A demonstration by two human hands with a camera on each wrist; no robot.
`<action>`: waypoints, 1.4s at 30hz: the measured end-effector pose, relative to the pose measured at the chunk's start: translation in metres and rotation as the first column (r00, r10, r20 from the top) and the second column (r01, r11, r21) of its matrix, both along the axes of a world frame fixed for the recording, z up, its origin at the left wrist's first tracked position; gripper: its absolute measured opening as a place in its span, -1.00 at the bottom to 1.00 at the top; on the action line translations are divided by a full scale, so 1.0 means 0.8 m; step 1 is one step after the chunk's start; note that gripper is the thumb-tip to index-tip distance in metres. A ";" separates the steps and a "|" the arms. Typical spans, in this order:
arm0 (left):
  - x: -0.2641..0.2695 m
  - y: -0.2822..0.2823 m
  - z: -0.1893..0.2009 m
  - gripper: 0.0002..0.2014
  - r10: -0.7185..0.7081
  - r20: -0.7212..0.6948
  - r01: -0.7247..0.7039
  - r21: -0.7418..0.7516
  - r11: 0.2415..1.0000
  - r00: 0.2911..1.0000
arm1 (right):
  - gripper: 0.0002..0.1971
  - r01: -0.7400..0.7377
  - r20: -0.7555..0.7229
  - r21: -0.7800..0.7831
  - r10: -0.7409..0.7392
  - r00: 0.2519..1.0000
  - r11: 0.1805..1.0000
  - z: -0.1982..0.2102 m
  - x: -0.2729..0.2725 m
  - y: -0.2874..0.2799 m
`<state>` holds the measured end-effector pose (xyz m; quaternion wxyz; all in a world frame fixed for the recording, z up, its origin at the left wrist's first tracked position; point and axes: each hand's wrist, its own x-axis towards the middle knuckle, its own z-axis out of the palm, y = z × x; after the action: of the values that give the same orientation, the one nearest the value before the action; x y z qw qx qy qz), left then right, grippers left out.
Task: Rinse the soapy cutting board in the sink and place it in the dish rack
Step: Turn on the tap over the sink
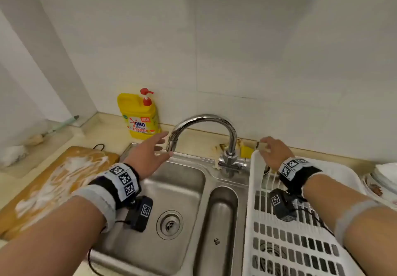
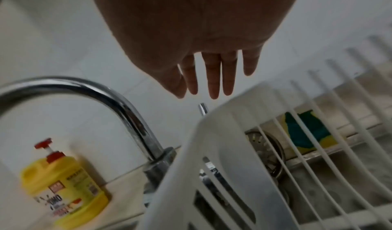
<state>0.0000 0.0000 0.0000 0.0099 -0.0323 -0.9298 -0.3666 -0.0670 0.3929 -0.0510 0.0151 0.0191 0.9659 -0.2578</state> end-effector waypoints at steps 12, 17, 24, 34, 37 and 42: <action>-0.044 0.044 0.020 -0.67 0.138 -0.063 -0.149 -0.235 0.960 0.988 | -0.79 -0.083 0.079 0.102 0.075 0.994 0.991 -0.027 -0.048 0.003; -0.048 0.040 0.019 -0.67 0.140 -0.064 -0.152 -0.270 0.951 0.988 | -0.83 -0.031 0.031 0.109 0.027 0.999 0.994 -0.038 -0.051 0.004; -0.048 0.040 0.021 -0.74 0.136 -0.077 -0.152 -0.282 0.947 0.988 | -0.84 0.008 0.014 0.106 -0.010 1.000 0.994 -0.040 -0.049 0.002; -0.047 0.042 0.026 -0.74 0.147 -0.051 -0.155 -0.298 0.942 0.988 | -0.88 0.018 0.068 0.093 -0.025 0.997 0.995 -0.035 -0.050 -0.002; -0.046 0.044 0.027 -0.76 0.150 -0.048 -0.157 -0.312 0.937 0.988 | -0.89 0.018 0.086 0.098 -0.026 0.996 0.995 -0.034 -0.049 -0.002; -0.045 0.047 0.024 -0.78 0.161 -0.067 -0.174 -0.312 0.934 0.985 | -0.90 0.032 0.108 0.119 -0.045 0.993 0.992 -0.030 -0.047 -0.005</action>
<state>-0.0363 0.0374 0.0195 0.0544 0.0387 -0.9755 -0.2097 -0.1046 0.3888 -0.0752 0.0624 0.0528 0.9765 -0.1993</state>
